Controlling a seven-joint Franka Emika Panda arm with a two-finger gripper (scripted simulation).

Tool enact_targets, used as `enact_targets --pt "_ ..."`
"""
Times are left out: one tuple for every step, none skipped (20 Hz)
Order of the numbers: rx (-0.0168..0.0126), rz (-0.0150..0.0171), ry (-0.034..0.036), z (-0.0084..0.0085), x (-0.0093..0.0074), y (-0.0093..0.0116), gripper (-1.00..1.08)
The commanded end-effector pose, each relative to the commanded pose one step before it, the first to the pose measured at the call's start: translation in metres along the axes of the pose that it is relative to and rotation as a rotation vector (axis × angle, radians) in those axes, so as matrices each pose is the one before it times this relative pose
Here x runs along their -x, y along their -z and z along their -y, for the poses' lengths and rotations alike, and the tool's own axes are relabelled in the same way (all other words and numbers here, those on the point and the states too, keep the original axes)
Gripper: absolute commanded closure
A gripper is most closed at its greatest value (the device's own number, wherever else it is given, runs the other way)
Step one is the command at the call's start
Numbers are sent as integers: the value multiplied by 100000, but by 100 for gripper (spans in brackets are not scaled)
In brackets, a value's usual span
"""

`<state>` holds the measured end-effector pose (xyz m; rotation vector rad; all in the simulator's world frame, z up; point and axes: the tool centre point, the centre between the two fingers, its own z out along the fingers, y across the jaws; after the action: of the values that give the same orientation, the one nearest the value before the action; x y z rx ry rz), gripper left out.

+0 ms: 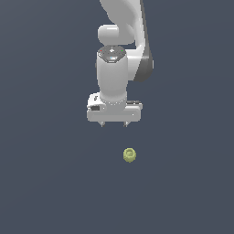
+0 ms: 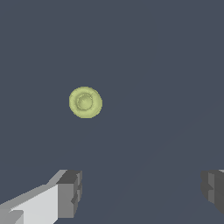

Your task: Pick up the object and move it to a goal position.

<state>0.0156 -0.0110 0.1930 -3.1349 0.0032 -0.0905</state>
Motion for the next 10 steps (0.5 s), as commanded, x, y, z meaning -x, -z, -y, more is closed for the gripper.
enact_targets --pt "0 0 0 -1 0 0 -92" --pt "4 61 33 11 13 -23 -92" --pt "7 174 88 25 39 -66 -92" --pt "13 289 145 41 65 -110 -92" --pt "19 405 202 58 91 -154 -92" --pt "25 513 255 71 118 -193 -92" --pt "28 564 276 75 135 -209 -92" --pt "24 461 221 59 114 -168 -92" --pt "17 337 156 39 91 -118 -92" --pt "10 219 95 22 66 -73 -92"
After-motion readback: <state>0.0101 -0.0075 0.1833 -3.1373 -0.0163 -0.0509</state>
